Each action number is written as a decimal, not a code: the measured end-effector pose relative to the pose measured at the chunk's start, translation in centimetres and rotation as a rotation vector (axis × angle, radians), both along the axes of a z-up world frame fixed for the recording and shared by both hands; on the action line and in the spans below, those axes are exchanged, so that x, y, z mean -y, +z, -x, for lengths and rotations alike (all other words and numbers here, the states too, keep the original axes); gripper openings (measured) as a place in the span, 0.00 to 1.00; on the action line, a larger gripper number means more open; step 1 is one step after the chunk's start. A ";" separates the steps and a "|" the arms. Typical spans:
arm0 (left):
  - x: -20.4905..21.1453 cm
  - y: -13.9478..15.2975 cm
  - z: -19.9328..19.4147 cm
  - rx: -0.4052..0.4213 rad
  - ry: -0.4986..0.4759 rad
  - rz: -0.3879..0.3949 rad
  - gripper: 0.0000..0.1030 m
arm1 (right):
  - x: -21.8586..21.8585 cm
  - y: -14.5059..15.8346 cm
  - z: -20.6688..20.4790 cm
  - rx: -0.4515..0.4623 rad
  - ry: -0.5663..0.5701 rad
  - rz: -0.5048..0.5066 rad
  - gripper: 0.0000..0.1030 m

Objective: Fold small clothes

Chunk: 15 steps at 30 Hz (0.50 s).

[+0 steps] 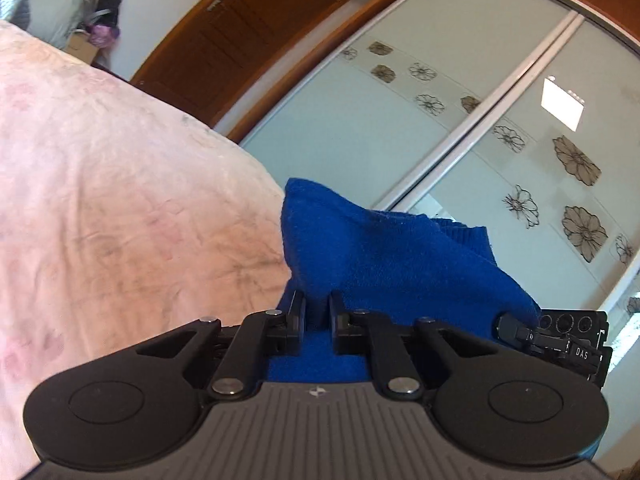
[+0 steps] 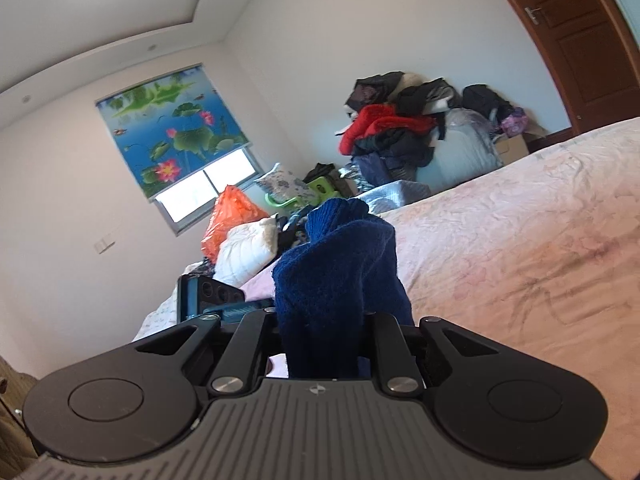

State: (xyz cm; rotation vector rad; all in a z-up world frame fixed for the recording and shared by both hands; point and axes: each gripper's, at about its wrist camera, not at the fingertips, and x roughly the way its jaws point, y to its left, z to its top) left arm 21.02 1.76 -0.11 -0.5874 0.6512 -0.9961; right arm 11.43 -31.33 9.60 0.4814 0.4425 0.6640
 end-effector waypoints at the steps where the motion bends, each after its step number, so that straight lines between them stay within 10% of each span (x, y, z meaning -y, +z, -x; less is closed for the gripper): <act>1: -0.3 0.3 0.9 0.019 0.023 -0.009 0.09 | 0.0 -0.1 0.1 -0.005 -0.003 -0.002 0.19; 15: -8.9 13.1 14.6 0.268 0.225 -0.058 0.08 | -3.6 6.7 5.8 0.132 0.174 -0.140 0.19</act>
